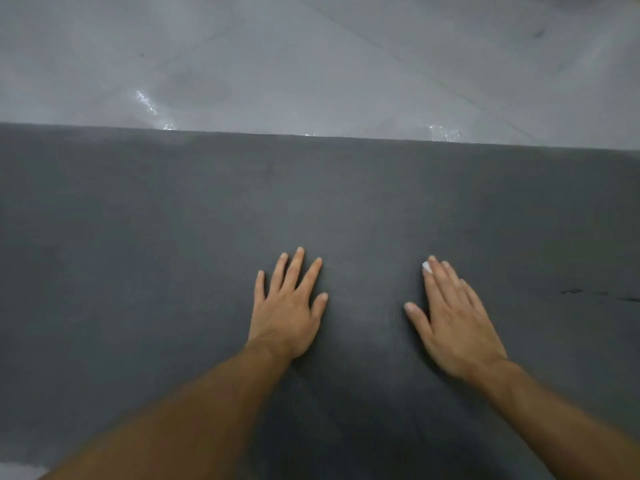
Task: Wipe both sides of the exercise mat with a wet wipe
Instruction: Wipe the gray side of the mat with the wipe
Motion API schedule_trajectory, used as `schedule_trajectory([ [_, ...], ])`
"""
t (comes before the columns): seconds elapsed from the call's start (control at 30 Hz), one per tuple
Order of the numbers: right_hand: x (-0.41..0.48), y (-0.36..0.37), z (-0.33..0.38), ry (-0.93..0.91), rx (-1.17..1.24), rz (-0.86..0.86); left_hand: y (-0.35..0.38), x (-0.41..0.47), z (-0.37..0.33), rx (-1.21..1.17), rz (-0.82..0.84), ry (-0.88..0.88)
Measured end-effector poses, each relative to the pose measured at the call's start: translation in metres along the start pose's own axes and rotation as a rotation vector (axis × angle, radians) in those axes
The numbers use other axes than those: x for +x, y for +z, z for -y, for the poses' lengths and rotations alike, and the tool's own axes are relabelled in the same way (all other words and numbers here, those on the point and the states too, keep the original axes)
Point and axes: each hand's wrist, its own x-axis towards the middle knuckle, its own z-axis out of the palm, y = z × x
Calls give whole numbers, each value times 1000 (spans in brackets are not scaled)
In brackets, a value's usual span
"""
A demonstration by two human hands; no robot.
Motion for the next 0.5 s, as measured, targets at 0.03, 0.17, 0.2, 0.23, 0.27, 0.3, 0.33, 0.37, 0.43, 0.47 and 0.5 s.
schedule_trajectory([
  [0.03, 10, -1, 2, 106, 55, -9, -4, 2, 12, 2, -9, -8],
  [0.17, 24, -2, 35, 341, 243, -30, -9, 4, 48, -8, 9, -70],
  [0.2, 23, 1, 48, 352, 268, -27, -9, 5, 54, -33, 18, -117],
  [0.23, 19, 4, 61, 339, 279, -21, -10, 5, 59, -43, 32, -136],
  [0.27, 14, 8, 75, 311, 274, -15, -9, 5, 62, -45, 45, -132],
  [0.3, 8, 13, 89, 273, 263, -5, -9, 5, 64, -48, 61, -121],
  [0.33, 2, 16, 102, 238, 256, 8, -9, 6, 66, -57, 74, -111],
  [0.37, -5, 18, 113, 208, 247, 30, -9, 7, 66, -70, 86, -106],
  [0.43, -22, 18, 133, 131, 212, 96, -10, 9, 68, -93, 118, -104],
  [0.47, -30, 16, 144, 77, 183, 140, -12, 9, 69, -97, 138, -102],
  [0.5, -37, 13, 153, 27, 150, 185, -13, 9, 70, -98, 155, -96],
])
